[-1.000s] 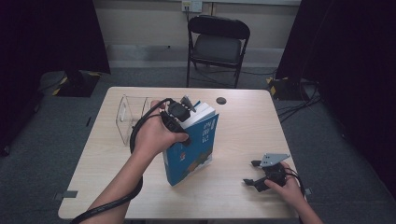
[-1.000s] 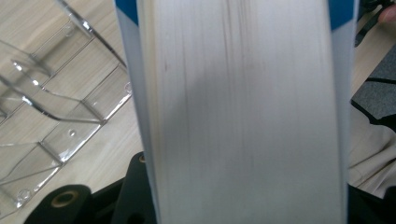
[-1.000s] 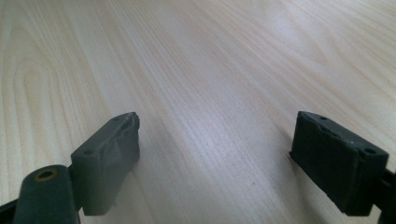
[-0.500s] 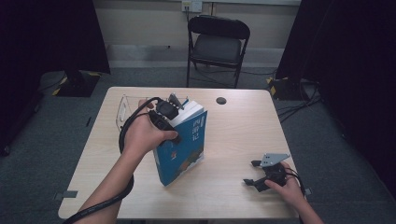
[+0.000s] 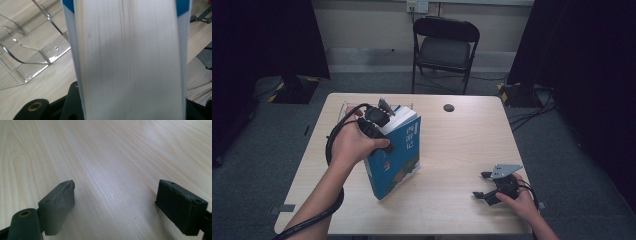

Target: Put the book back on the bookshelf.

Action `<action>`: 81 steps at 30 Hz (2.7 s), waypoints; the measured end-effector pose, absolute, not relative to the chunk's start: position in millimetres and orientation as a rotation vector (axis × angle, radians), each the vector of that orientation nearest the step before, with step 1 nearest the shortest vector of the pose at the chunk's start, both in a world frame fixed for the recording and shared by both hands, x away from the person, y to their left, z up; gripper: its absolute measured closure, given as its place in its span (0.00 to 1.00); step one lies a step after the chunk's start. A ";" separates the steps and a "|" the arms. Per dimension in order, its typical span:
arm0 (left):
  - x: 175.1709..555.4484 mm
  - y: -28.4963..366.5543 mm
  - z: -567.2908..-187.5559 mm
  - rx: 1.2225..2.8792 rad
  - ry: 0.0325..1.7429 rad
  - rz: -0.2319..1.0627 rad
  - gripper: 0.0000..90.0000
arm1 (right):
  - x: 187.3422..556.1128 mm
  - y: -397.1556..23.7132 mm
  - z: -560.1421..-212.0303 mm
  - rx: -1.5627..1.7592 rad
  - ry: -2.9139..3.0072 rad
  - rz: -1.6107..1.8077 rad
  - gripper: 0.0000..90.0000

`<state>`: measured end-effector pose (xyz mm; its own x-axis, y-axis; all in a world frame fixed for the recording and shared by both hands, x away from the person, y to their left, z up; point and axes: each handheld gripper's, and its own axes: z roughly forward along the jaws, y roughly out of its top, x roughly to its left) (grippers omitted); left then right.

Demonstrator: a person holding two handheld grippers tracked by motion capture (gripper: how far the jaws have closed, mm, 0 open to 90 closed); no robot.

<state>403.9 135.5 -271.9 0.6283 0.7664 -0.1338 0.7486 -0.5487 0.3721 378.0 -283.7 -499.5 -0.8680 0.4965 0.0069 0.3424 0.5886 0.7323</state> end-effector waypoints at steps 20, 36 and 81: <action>412.6 155.5 -272.9 2.410 1.305 0.076 0.68 | 378.4 -283.9 -499.5 0.698 2.620 1.144 0.16; 423.1 162.0 -268.6 2.385 1.362 0.091 0.68 | 378.6 -284.0 -499.6 0.695 2.620 1.146 0.16; 467.8 139.4 -263.8 2.264 1.595 0.142 0.68 | 378.7 -284.1 -499.6 0.696 2.623 1.147 0.16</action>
<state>467.8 139.4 -263.8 0.3556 0.9260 -0.1268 0.8891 -0.2934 0.3513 378.7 -284.1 -499.6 -0.8704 0.4922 0.0091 0.3408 0.5891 0.7327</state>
